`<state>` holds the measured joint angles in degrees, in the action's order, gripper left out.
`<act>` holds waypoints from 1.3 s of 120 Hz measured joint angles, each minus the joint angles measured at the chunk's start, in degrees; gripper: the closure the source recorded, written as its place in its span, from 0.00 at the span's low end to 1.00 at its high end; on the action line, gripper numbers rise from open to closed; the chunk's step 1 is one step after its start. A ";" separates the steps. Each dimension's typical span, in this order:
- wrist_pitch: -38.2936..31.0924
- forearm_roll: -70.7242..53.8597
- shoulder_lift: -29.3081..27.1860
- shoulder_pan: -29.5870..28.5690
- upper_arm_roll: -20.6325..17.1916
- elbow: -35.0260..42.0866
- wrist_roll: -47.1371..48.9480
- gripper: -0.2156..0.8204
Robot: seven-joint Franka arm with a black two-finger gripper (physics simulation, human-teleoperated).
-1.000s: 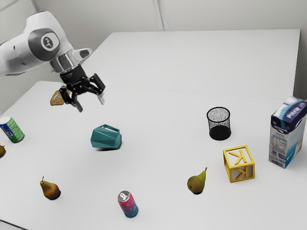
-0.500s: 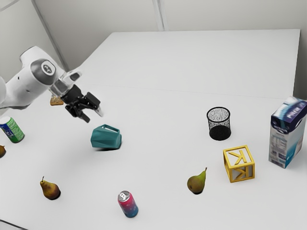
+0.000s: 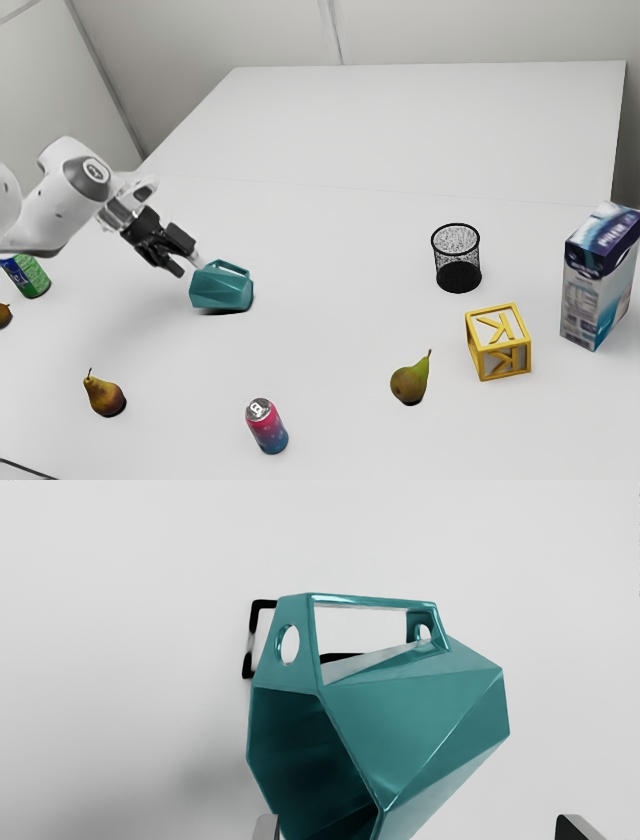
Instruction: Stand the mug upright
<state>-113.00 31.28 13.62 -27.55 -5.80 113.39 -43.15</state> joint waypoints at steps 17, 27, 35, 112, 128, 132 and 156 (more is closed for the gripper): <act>0.83 2.11 1.29 -0.46 0.03 -0.22 -2.50 0.21; 2.11 3.57 2.23 -1.06 0.00 -0.67 -3.74 0.21; 3.90 4.89 3.57 -1.87 0.01 -1.60 -4.63 0.21; 10.43 10.10 6.12 -2.12 -0.22 -2.36 -9.66 0.86; 10.43 10.04 5.60 -2.14 -0.42 -2.37 -10.19 0.91; 10.40 9.99 5.51 -2.11 -0.43 -2.37 -10.30 0.92; 9.20 8.42 1.94 -0.46 -0.57 -1.78 -10.22 0.95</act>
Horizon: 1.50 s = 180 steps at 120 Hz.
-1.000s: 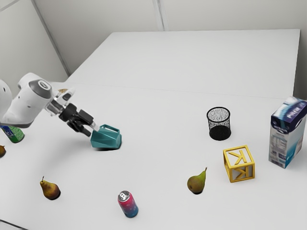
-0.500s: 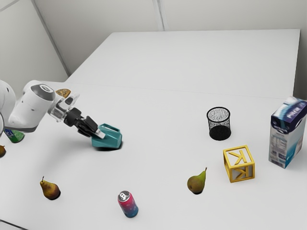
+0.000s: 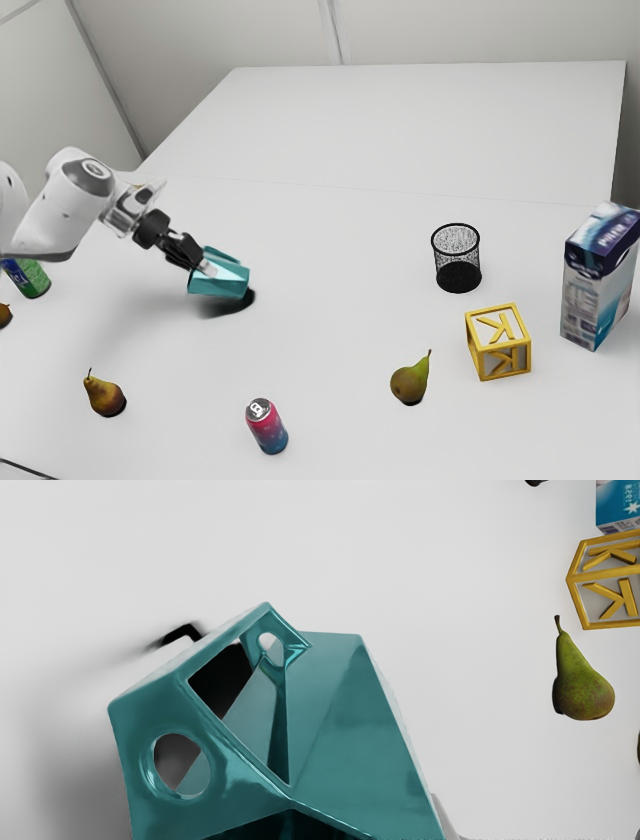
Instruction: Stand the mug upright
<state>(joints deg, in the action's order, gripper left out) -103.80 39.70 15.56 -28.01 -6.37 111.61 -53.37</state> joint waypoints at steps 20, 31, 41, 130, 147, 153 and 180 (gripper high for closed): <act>-3.82 -8.96 -4.93 4.26 -0.50 0.94 2.37 0.96; -6.26 -16.76 -6.80 6.66 -1.54 1.10 4.89 0.96; -8.56 -22.85 -8.16 6.95 -3.50 2.14 7.52 0.96; -17.06 -44.29 -11.44 6.70 -15.81 11.37 36.30 0.97; -17.07 -44.45 -10.94 7.15 -15.85 11.38 39.36 0.96; -17.07 -44.46 -10.56 7.16 -15.84 11.38 40.28 0.96; -17.06 -44.23 -10.14 7.04 -15.87 11.54 43.31 0.73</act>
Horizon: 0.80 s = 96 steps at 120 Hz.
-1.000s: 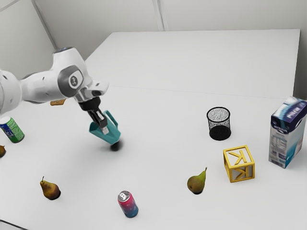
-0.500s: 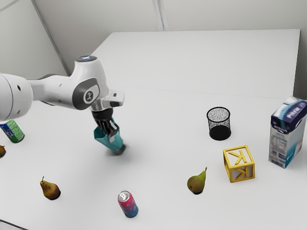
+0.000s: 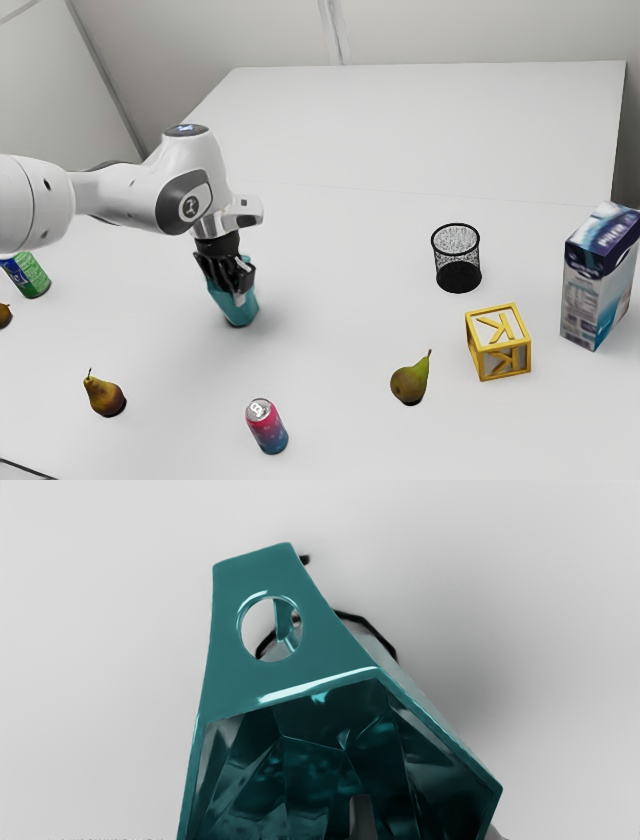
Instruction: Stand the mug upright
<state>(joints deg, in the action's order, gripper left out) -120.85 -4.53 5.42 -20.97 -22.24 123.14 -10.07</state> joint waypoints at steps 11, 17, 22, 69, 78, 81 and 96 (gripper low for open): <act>0.00 0.02 -0.10 0.01 0.00 0.01 0.92 0.64; -0.02 0.03 -0.29 0.00 0.00 0.01 1.35 0.58; -0.07 0.04 -0.54 -0.01 0.00 0.01 1.68 0.53; 1.15 1.22 -6.88 0.20 -1.27 -1.47 3.60 0.27; 2.58 1.66 -6.42 0.47 -1.40 -6.23 3.97 0.25; 3.66 1.57 -6.11 0.28 -1.76 -8.80 4.33 0.25; 9.42 1.43 -4.86 0.35 -2.56 -18.65 6.25 0.23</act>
<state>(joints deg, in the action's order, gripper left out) -111.43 -3.10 0.56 -20.62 -24.79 104.49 -3.81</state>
